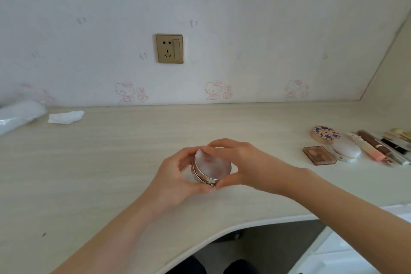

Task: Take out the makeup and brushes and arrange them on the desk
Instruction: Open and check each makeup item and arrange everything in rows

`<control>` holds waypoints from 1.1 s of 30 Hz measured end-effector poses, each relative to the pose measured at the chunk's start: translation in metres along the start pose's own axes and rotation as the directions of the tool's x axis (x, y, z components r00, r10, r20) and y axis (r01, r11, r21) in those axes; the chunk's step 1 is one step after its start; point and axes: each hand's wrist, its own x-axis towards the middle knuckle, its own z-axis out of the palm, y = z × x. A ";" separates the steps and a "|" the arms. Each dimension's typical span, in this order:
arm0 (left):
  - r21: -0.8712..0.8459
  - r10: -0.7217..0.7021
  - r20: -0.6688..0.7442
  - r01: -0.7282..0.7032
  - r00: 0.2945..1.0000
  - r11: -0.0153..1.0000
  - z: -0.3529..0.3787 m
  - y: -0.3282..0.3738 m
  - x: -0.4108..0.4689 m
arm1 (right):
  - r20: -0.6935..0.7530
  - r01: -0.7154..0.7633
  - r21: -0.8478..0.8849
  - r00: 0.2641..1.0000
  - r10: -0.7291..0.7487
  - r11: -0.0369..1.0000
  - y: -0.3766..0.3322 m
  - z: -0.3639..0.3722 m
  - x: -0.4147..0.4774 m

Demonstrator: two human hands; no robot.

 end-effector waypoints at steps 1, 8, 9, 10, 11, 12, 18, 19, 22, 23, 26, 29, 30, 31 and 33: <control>-0.007 0.000 0.003 0.000 1.000 1.000 0.000 0.000 -0.002 | 0.004 0.002 0.012 1.000 -0.002 1.000 -0.002 -0.001 -0.001; 0.086 -0.015 0.041 0.011 0.999 0.996 -0.007 -0.004 -0.005 | 0.063 -0.033 0.038 0.998 0.030 0.999 -0.007 -0.001 0.002; 0.099 -0.029 0.047 0.024 0.998 0.995 -0.009 -0.005 -0.003 | 0.059 -0.028 0.033 0.998 0.026 0.999 -0.006 0.000 0.003; 0.103 -0.047 0.054 0.042 0.997 0.994 -0.012 -0.005 -0.001 | 0.050 -0.019 0.032 0.999 0.017 0.999 -0.004 0.000 0.005; 0.105 -0.063 0.057 0.057 0.996 0.993 -0.014 -0.006 0.002 | 0.038 -0.009 0.041 0.999 0.008 0.999 -0.003 0.000 0.008; 0.108 -0.075 0.059 0.068 0.995 0.992 -0.016 -0.007 0.005 | 0.023 -0.006 0.065 1.000 0.004 0.998 -0.002 0.000 0.011; 0.071 -0.109 0.139 0.100 0.984 0.992 -0.028 -0.012 0.026 | -0.067 0.021 0.189 0.998 -0.008 0.982 0.005 0.001 0.027; 0.049 -0.101 0.156 0.094 0.983 0.994 -0.030 -0.012 0.028 | -0.077 0.026 0.208 0.997 -0.011 0.978 0.006 0.002 0.031; -0.036 -0.090 0.181 0.098 0.979 0.994 -0.036 -0.014 0.035 | -0.091 0.039 0.283 0.996 -0.014 0.958 0.010 0.005 0.044; -0.063 -0.094 0.180 0.107 0.979 0.992 -0.039 -0.016 0.037 | -0.091 0.041 0.301 0.996 -0.015 0.953 0.011 0.006 0.049; -0.013 -0.085 0.192 0.089 0.978 0.996 -0.047 -0.021 0.042 | -0.081 0.050 0.297 0.996 -0.026 0.954 0.017 0.014 0.057; 0.233 -0.069 0.209 0.019 0.975 0.972 -0.052 -0.027 0.042 | -0.086 0.064 0.248 0.995 -0.044 0.967 0.024 0.028 0.059; 0.333 -0.091 0.196 0.021 0.976 0.943 -0.052 -0.029 0.040 | -0.095 0.075 0.237 0.994 -0.054 0.969 0.026 0.034 0.058; 0.416 -0.109 0.179 0.025 0.978 0.909 -0.052 -0.031 0.038 | -0.104 0.090 0.227 0.992 -0.067 0.970 0.027 0.040 0.056; 0.506 -0.110 0.171 0.009 0.979 0.863 -0.051 -0.035 0.033 | -0.117 0.116 0.210 0.989 -0.093 0.971 0.028 0.051 0.053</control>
